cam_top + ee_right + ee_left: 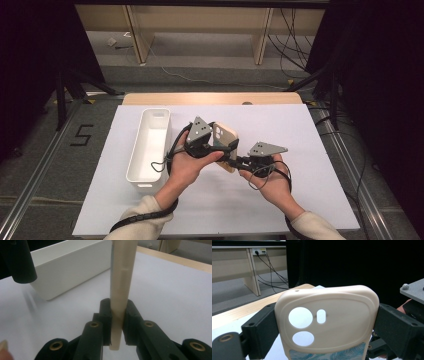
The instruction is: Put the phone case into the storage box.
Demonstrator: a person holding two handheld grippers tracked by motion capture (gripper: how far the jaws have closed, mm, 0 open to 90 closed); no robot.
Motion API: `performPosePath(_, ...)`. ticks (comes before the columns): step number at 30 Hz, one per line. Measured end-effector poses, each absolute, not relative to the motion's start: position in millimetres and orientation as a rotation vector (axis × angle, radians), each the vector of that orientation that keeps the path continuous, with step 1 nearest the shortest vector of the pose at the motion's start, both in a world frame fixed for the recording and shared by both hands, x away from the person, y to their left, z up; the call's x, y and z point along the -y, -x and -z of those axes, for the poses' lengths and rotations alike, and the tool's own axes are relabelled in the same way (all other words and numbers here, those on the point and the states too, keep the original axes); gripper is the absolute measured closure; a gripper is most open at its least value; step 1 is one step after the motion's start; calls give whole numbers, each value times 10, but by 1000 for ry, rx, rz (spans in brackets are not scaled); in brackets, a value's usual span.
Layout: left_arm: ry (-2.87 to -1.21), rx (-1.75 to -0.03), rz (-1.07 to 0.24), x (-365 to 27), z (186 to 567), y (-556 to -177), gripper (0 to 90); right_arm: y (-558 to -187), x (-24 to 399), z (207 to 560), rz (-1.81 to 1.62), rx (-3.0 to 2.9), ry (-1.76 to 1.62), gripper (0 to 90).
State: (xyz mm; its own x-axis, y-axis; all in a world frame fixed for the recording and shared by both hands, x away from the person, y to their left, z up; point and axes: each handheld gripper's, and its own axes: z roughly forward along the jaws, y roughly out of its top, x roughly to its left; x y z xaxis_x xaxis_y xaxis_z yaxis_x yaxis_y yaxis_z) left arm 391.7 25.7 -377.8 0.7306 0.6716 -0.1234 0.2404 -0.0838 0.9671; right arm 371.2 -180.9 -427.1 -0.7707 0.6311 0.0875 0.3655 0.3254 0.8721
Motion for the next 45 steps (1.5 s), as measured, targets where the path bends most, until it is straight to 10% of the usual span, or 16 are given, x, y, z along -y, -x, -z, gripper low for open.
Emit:
performPosePath(18, -1657, -743, -445, -281, 3737, -3922, 107, -3727, 1814, 4270, -1439, -2300, -901, 684)
performPosePath(30, -1648, -743, -470, -342, 3675, -3936, 108, -3725, 1904, 4296, -1496, -2304, -853, 158)
performPosePath(45, -1622, -766, -493, -473, 3600, -3959, 108, -3673, 2102, 4273, -1512, -2268, -837, 110)
